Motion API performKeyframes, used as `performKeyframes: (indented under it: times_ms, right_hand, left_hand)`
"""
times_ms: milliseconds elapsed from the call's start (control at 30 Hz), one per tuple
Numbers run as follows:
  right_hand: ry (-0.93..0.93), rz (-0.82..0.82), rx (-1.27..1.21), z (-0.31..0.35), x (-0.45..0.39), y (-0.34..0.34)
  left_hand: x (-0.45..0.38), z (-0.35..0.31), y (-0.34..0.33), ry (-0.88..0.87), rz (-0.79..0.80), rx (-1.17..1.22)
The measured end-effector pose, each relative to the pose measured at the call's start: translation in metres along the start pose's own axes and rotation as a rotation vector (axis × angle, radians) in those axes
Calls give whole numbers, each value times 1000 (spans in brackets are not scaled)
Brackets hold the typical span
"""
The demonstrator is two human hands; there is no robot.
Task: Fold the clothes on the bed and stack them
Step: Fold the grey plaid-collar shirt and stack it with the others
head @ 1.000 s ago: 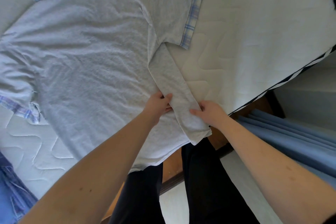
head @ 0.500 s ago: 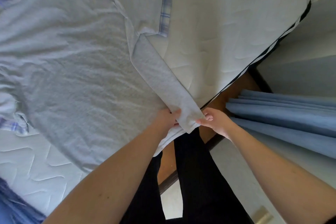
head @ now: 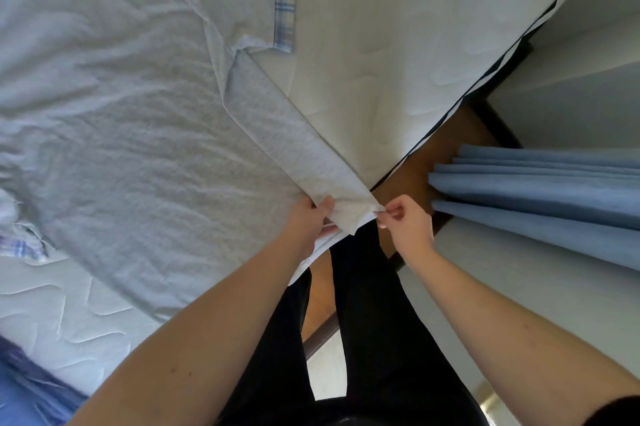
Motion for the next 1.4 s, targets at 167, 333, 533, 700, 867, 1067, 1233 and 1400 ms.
performKeyframes:
  times_ms: [167, 333, 533, 700, 867, 1067, 1233, 1400]
  right_hand:
    - [-160, 98, -247, 0, -5, -23]
    - [-111, 255, -154, 18, -14, -31]
    - [-137, 349, -103, 16, -13, -27]
    - [-113, 346, 8, 5, -13, -11]
    - [-98, 267, 41, -1, -15, -7]
    - [13, 102, 294, 28, -29, -24]
    - [-22, 28, 591, 58, -33, -27]
    - [105, 93, 205, 115, -32, -42]
  left_hand:
    - [2, 4, 0, -50, -50, -181]
    - [8, 3, -6, -43, -6, -223]
    - [24, 5, -17, 64, 114, 105]
    - [22, 13, -15, 33, -28, -135]
    - [18, 23, -4, 50, -20, -483]
    - [18, 8, 9, -14, -37, -707]
    - [25, -36, 41, -143, -149, -725]
    - [40, -91, 91, -289, -287, -620]
Point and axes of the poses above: each hand's wrist, its own x-axis away from the middle knuckle, its own y-axis out of the back of the hand, z = x × y, the point moved 5 cm from there along -x, towards the middle knuckle, and after that the axes turned 5 degrees about -x, right-handed, at the moved point
